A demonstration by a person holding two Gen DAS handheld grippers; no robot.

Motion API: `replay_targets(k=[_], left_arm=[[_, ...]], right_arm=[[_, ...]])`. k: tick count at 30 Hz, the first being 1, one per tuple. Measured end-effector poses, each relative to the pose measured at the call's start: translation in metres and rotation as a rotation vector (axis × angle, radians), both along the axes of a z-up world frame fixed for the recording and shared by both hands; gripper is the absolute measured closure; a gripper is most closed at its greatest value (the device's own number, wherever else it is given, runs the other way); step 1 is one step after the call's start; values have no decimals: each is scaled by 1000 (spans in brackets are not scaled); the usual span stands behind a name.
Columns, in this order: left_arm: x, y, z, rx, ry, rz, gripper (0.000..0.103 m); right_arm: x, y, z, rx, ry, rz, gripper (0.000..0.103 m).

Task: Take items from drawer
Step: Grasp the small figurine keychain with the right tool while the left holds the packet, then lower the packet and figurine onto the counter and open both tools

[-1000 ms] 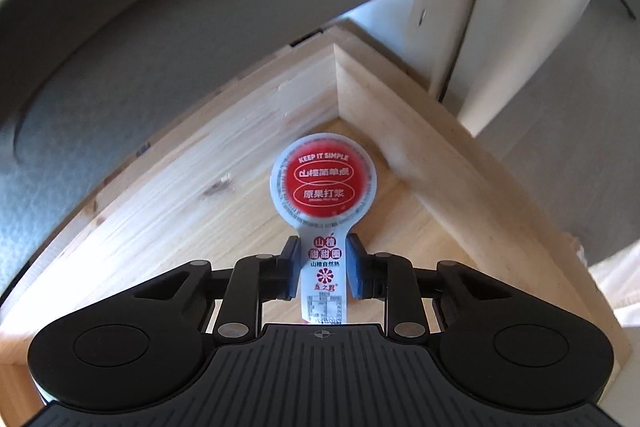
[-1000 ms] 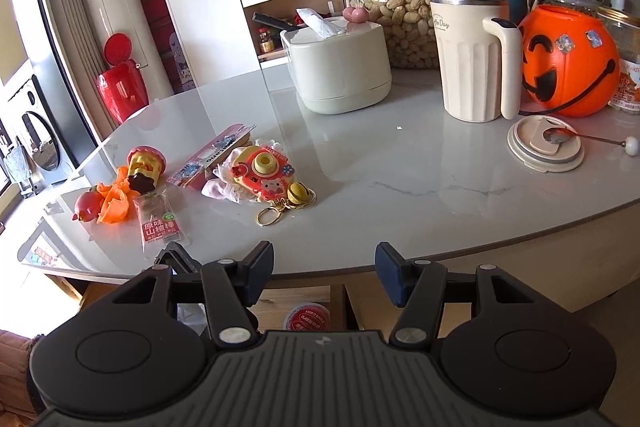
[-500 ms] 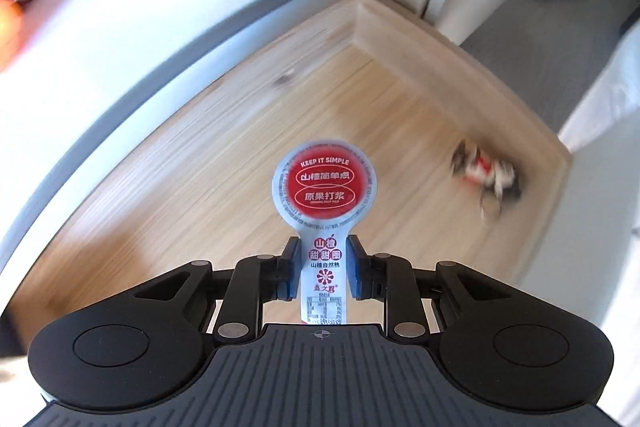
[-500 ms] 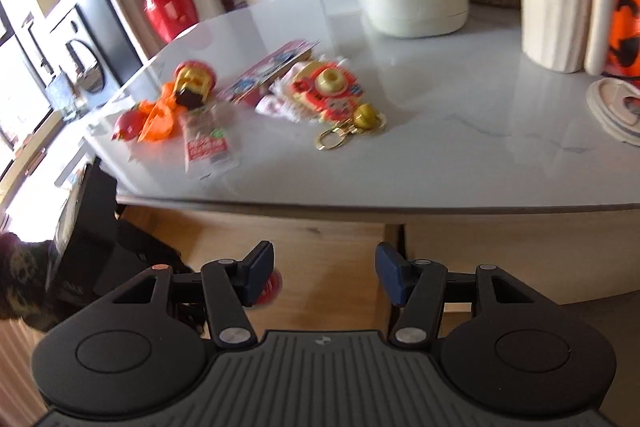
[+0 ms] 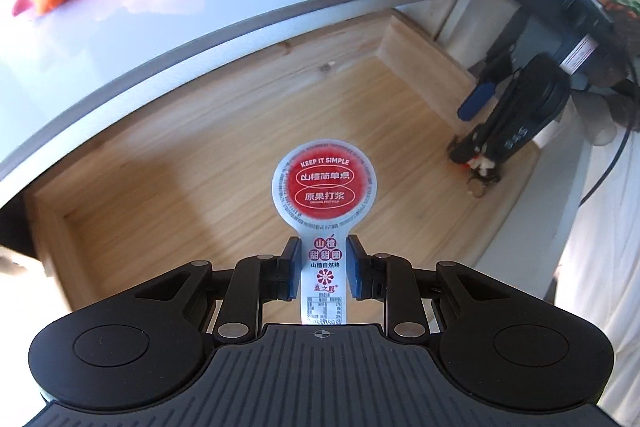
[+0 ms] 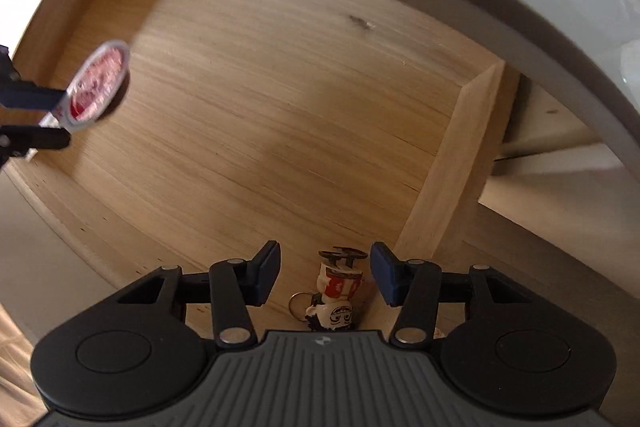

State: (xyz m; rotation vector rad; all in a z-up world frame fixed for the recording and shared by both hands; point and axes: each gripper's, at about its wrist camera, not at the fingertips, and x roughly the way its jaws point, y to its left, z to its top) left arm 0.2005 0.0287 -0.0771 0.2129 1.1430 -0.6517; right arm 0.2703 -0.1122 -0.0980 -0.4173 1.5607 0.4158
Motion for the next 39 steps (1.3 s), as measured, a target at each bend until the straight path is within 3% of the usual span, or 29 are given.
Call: replay_targets(k=[7, 9, 11, 18, 23, 27, 29, 31, 33, 36, 39], left_arm=[[-7, 8, 4, 32, 1, 11, 77], [-9, 9, 4, 33, -4, 13, 77], [-10, 11, 6, 37, -11, 13, 77], [-11, 11, 7, 34, -42, 14, 77], [-16, 16, 13, -13, -83, 10, 77], [-23, 25, 26, -49, -150, 53, 77], [-26, 31, 44, -122, -175, 105, 77], [-26, 42, 75, -246, -217, 165, 77], [-25, 48, 108, -292, -319, 214, 77], [-15, 54, 146, -237, -499, 310, 76], [13, 69, 150, -139, -522, 434, 76]], right_arm=[[-5, 34, -42, -197, 86, 150, 53], [-9, 35, -48, -211, 114, 159, 61], [-12, 36, -48, -219, 111, 165, 74], [-27, 42, -17, -173, 21, 170, 75], [-52, 46, 37, -12, -110, 127, 75], [-68, 35, 94, 189, -268, 44, 75], [-76, 29, 129, 317, -357, -12, 75], [-84, 16, 163, 433, -455, -56, 75], [-76, -6, 203, 527, -560, -98, 75], [-62, -28, 242, 582, -713, -135, 75], [-38, -41, 251, 619, -773, -201, 75]])
